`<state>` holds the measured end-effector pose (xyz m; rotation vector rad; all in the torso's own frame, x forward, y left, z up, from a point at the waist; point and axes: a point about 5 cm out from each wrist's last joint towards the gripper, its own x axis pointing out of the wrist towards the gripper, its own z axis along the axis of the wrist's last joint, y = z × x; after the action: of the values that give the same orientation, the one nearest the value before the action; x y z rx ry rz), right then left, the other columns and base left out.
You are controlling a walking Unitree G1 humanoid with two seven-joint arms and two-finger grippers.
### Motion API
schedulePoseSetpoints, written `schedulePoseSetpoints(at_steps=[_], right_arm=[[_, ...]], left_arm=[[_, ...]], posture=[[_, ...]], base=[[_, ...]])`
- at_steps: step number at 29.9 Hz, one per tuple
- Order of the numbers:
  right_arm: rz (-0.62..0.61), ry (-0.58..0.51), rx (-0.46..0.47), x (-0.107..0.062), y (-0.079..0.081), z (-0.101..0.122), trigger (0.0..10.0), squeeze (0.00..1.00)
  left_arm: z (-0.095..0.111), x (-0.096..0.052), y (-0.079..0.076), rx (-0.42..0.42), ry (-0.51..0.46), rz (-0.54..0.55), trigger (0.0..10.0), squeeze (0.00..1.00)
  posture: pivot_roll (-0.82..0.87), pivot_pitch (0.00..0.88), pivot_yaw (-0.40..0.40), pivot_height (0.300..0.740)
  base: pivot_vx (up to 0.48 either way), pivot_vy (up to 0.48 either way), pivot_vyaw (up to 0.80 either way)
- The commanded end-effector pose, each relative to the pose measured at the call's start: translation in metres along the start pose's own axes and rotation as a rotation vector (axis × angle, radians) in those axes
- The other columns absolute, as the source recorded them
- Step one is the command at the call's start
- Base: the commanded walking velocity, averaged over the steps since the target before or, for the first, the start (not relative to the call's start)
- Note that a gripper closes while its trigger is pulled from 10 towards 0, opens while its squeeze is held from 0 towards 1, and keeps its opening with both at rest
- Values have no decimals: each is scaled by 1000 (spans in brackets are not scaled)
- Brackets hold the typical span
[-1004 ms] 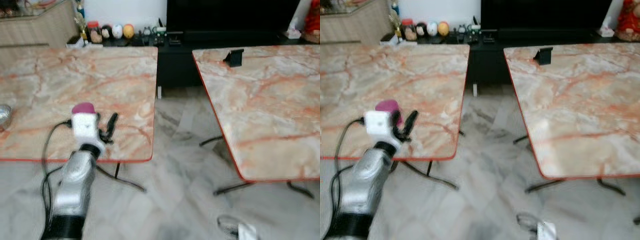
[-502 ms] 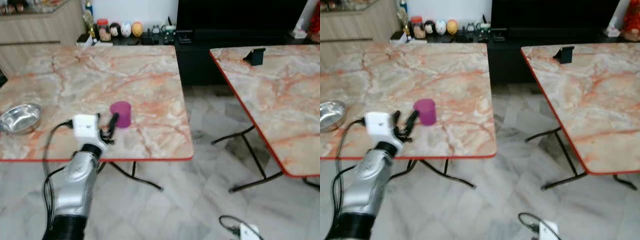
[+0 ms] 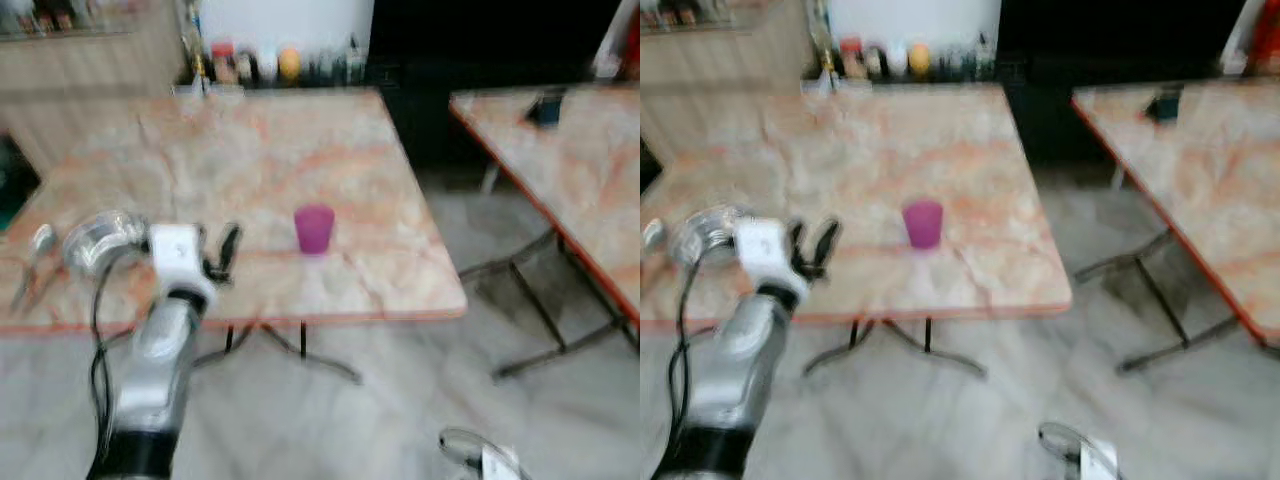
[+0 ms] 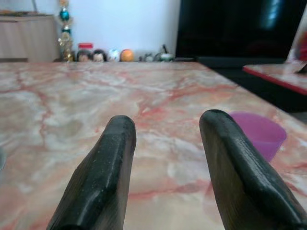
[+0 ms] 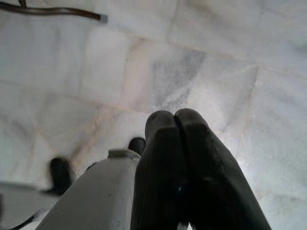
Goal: Setting the table
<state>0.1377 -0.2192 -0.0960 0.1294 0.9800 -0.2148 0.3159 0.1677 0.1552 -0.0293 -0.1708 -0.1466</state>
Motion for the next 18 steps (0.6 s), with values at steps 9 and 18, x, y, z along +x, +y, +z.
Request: schedulePoseSetpoints(at_steps=[9, 18], right_arm=[[10, -6, -24, 1, 3, 4, 10000, 0], [13, -5, -43, 1, 2, 5, 10000, 0]], left_arm=[[7, 1, 6, 18, -19, 18, 10000, 0], [8, 1, 7, 17, -20, 20, 10000, 0]], posture=[[56, 0, -44, 740], [55, 0, -44, 740]], base=[[0, 404, 0], [0, 394, 270]])
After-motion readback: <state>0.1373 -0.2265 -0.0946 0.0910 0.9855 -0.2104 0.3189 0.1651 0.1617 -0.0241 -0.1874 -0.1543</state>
